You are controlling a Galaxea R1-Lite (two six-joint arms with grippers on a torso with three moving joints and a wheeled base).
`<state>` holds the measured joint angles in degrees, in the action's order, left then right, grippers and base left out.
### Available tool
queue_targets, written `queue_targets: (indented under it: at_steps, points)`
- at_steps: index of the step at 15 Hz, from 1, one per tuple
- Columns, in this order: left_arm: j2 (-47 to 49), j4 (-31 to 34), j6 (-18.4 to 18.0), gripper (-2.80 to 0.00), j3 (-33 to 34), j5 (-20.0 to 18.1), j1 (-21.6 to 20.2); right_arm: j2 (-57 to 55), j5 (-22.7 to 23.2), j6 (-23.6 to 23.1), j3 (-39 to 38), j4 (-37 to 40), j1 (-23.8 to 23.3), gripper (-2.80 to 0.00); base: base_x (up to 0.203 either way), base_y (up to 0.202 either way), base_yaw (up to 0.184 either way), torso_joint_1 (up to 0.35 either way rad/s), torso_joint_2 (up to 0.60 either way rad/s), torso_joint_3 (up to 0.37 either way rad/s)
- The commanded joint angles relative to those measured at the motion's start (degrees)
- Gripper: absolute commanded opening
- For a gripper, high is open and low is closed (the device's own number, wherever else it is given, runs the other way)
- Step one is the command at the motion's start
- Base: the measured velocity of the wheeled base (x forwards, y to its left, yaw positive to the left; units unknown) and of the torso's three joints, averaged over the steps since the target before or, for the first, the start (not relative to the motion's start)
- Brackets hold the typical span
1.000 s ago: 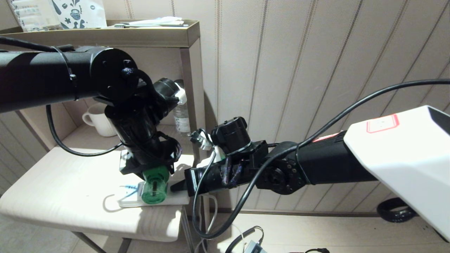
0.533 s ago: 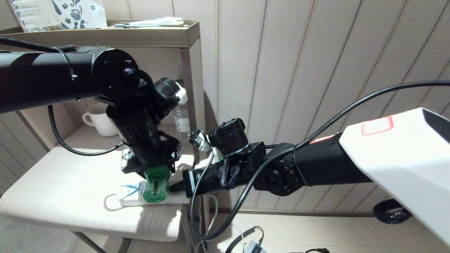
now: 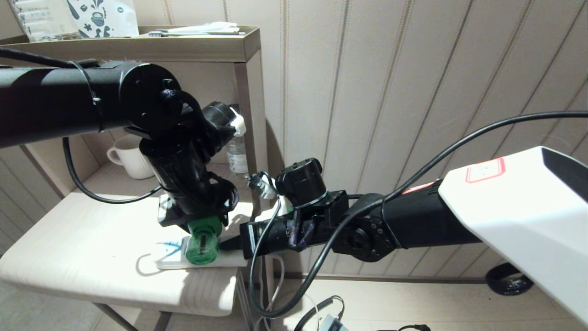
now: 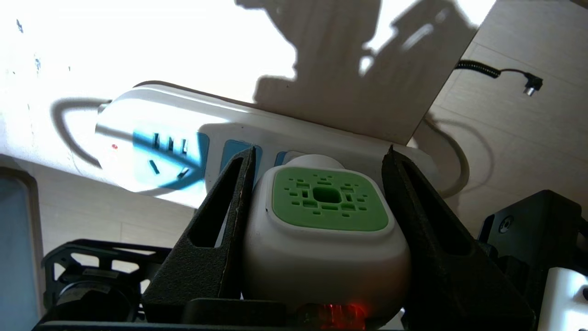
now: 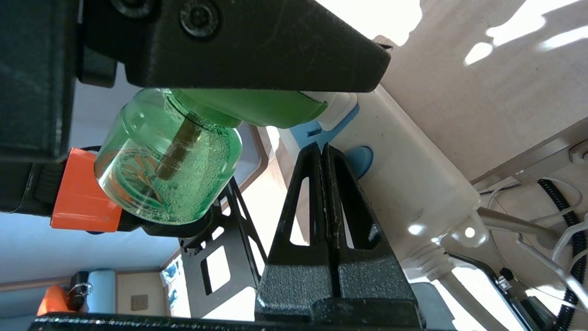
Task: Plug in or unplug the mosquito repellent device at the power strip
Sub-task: Hold the socket with your right hand and unplug it with your left hand
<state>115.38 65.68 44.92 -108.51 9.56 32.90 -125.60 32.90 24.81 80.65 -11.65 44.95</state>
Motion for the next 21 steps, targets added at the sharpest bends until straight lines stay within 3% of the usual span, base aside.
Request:
queue_targets:
  at_steps: [1, 13, 21]
  points:
    - [-1.3, 0.3, 0.1, -2.80, -0.1, 0.3, 0.0, -0.7, 0.1, 0.2, -0.1, 0.1, 0.0, -2.80, 0.000, 0.000, 0.000, 0.000, 0.00, 0.000]
    - [-3.3, 0.2, -0.8, -2.80, -0.4, 0.4, -1.0, -2.1, 0.0, 0.2, 0.7, 0.1, 0.1, -2.80, 0.000, 0.000, 0.000, 0.000, 0.00, 0.000]
    - [-6.8, 0.0, -1.9, -2.80, -0.3, 3.6, -1.1, -1.5, -0.1, 0.1, 1.0, 0.0, 0.1, -2.80, 0.000, 0.000, 0.000, 0.000, 0.00, 0.000]
